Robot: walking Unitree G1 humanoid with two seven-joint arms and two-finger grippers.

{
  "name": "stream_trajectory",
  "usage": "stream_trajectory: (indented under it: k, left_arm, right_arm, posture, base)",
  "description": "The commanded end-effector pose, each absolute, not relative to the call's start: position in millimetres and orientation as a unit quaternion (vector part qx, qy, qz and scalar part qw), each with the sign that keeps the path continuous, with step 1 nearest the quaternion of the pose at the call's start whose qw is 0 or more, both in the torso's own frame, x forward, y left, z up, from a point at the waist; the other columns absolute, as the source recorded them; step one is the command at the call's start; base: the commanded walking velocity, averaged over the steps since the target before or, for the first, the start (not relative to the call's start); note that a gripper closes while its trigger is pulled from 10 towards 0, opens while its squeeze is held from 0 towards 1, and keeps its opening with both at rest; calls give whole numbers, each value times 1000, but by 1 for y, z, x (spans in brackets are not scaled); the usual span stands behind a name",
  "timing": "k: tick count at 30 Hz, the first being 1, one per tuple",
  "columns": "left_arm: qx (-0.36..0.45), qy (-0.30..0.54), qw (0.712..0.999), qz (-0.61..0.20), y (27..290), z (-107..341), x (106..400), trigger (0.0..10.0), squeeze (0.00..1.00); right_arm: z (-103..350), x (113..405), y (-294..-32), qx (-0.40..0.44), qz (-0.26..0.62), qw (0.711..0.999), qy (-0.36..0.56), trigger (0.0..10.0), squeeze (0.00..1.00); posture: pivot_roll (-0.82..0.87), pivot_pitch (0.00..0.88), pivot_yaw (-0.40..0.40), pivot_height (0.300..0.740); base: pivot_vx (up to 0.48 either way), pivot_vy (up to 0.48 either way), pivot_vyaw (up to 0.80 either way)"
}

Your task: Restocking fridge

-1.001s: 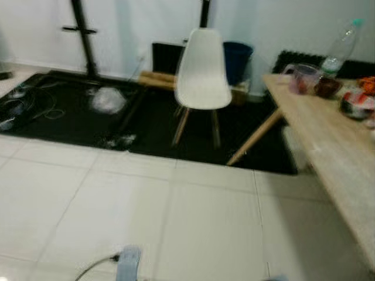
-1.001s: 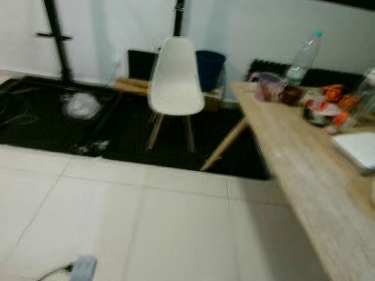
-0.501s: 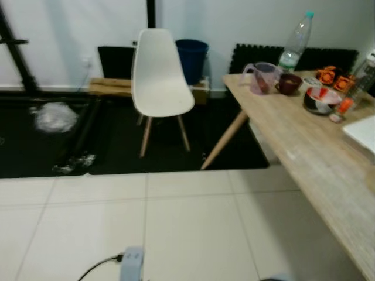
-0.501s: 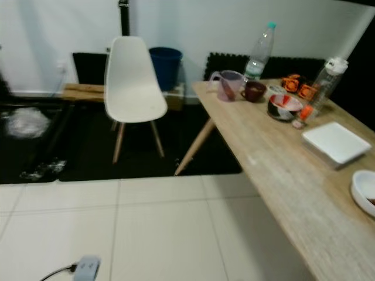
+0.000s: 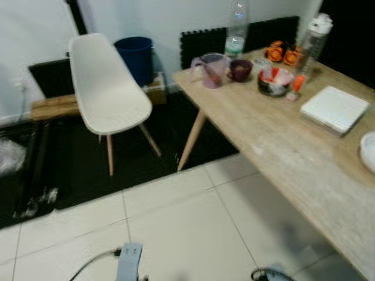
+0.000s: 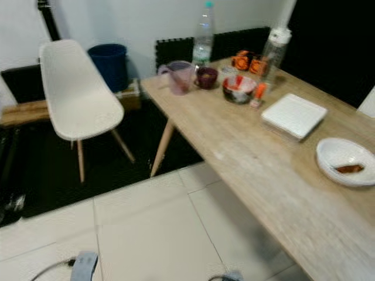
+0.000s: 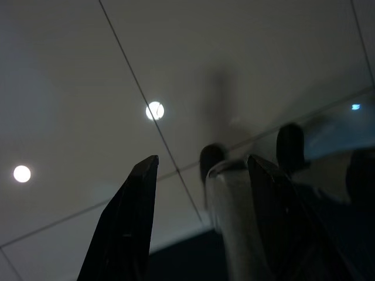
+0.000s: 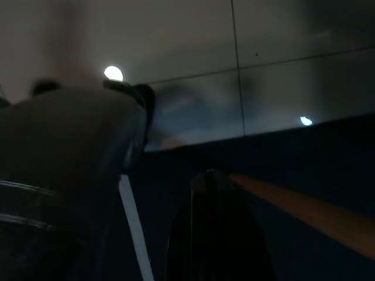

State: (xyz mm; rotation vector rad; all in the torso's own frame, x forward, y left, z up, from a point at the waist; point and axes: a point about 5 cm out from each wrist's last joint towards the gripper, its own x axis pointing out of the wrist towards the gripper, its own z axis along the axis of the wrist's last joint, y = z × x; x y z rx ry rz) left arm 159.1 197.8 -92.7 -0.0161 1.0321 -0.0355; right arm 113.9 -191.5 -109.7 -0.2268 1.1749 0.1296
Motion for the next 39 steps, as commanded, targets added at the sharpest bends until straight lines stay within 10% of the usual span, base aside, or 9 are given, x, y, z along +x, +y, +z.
stream_trajectory:
  k: [1,39]
  left_arm:
    - [4,510,860,-8,209,-95,149,10000,0]
    - [15,518,854,48,271,-85,128,10000,0]
  right_arm:
    - [-113,103,-186,-98,61,816,566,10000,0]
    - [-118,89,-175,-134,89,806,569,10000,0]
  posture:
    - [124,0,35,740]
    - [120,0,-16,740]
  base:
    - [0,0,0]
    - [0,0,0]
